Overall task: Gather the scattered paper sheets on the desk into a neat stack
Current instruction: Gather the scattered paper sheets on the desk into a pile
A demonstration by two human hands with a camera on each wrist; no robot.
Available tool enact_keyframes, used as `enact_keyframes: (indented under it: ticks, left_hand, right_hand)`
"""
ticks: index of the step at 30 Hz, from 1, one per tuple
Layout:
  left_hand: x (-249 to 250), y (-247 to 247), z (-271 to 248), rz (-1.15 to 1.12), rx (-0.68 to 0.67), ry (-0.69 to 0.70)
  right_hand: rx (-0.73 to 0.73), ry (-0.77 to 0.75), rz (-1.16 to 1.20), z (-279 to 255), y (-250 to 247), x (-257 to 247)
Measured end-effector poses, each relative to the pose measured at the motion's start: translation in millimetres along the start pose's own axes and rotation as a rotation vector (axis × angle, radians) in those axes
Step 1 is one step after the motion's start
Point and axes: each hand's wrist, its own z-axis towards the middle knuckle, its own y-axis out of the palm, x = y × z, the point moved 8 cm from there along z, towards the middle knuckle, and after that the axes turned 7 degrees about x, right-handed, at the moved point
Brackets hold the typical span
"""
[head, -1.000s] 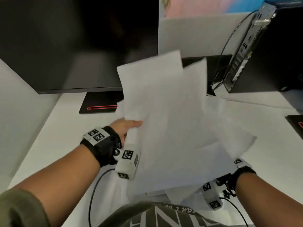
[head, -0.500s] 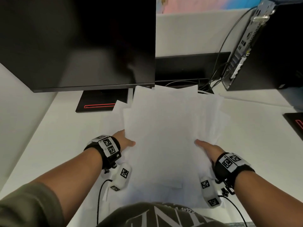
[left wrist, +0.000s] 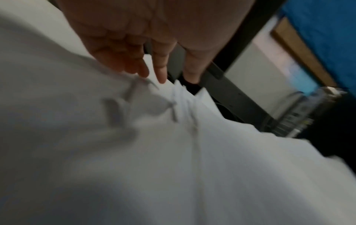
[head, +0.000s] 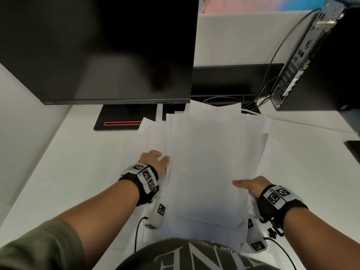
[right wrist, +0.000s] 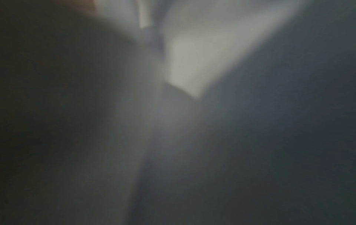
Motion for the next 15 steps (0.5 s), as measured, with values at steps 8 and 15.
enact_keyframes:
  ticks: [8, 15]
  left_hand:
    - [-12.9, -18.4, 14.6, 0.202, -0.052, -0.056]
    - [-13.7, -12.2, 13.9, 0.224, -0.065, 0.109]
  right_hand:
    - [-0.023, -0.029, 0.065, 2.2, 0.2, -2.9]
    - [-0.079, -0.048, 0.186, 4.1, 4.7, -3.8]
